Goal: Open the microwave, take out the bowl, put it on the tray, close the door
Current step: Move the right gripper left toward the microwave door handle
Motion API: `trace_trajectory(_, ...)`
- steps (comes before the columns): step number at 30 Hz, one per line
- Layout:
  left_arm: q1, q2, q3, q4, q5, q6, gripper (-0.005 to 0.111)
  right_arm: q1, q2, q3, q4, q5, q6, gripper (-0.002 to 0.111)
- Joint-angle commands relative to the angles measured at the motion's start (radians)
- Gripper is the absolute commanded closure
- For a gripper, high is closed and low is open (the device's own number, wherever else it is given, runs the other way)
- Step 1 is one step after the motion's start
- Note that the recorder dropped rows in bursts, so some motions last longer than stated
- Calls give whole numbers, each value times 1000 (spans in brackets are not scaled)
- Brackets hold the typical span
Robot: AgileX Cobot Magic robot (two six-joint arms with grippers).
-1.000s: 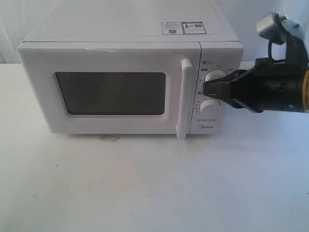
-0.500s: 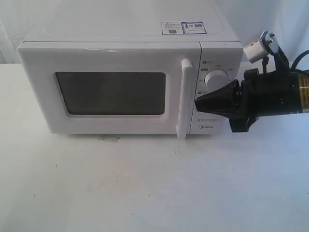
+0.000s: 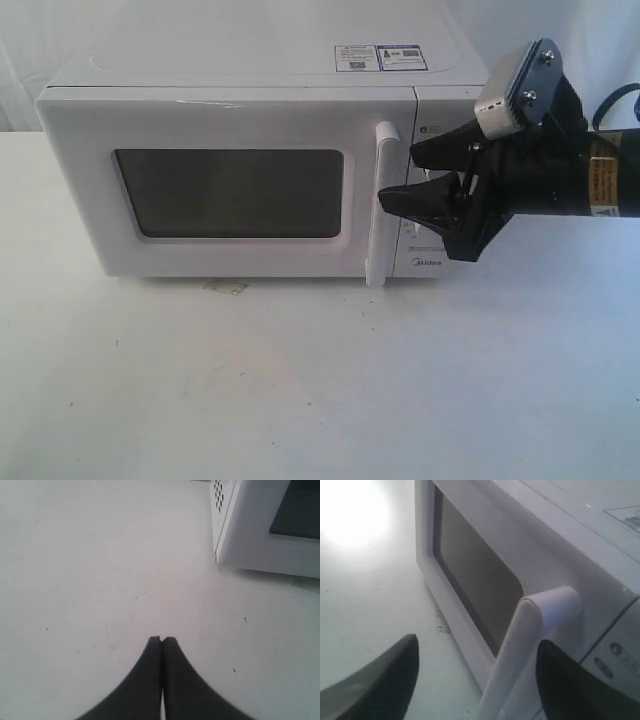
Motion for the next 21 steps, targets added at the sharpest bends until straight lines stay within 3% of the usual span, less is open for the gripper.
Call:
trace_trajectory(1, -5, -4, 5, -8, 1, -5, 107, 1, -2, 5, 41, 89, -14, 46)
trace_trajectory(13, -5, -4, 5, -8, 1, -5, 107, 39, 26, 4, 99, 89, -46, 46)
trace_trajectory(21, -5, -4, 5, -8, 1, -5, 107, 39, 130, 0, 233, 28, -134, 46)
